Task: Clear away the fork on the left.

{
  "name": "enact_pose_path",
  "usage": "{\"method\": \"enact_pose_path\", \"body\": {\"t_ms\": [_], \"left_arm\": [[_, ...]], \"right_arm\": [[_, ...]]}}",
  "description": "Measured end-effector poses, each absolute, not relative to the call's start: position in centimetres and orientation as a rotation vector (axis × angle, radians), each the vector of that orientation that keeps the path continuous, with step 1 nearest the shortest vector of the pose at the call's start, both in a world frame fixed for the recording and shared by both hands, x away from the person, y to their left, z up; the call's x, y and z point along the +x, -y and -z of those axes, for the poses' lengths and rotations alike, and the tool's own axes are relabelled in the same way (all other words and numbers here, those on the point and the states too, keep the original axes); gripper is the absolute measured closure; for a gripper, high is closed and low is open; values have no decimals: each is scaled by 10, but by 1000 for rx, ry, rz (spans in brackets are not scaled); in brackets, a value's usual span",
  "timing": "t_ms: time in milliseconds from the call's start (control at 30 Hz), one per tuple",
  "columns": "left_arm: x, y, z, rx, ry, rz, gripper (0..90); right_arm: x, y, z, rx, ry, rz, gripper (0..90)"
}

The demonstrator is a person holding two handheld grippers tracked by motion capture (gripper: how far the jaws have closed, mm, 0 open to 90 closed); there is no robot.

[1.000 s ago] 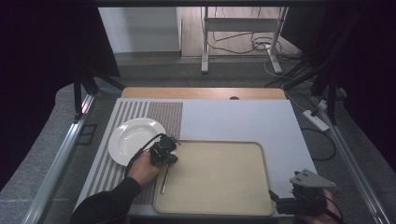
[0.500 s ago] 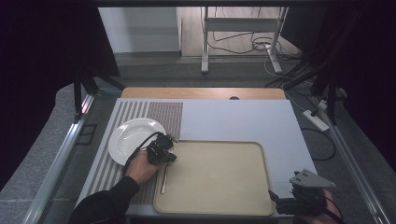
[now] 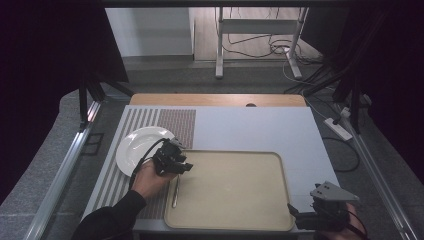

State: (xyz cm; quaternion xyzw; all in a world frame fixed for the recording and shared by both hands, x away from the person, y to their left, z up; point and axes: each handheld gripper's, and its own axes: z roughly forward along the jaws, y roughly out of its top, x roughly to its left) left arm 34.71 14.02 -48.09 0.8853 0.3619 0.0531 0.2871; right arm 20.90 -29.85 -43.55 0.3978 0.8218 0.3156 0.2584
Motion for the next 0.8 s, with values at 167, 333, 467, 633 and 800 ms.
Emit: {"method": "enact_pose_path", "body": {"t_ms": [167,333,467,633,800], "left_arm": [[346,-147,478,2326,-980,-122,317],[341,-152,475,2321,-952,-130,146],[336,-158,472,2301,-967,-143,55],[329,-167,472,2298,-991,-150,0],[324,-176,469,2250,-1000,-156,0]], "right_arm": [[209,299,436,1079,-2228,-856,0],[209,299,435,1078,-2228,-856,0],[209,299,435,1078,-2227,-858,0],[208,298,435,1075,-2226,-858,0],[209,298,435,1076,-2226,-858,0]]}}
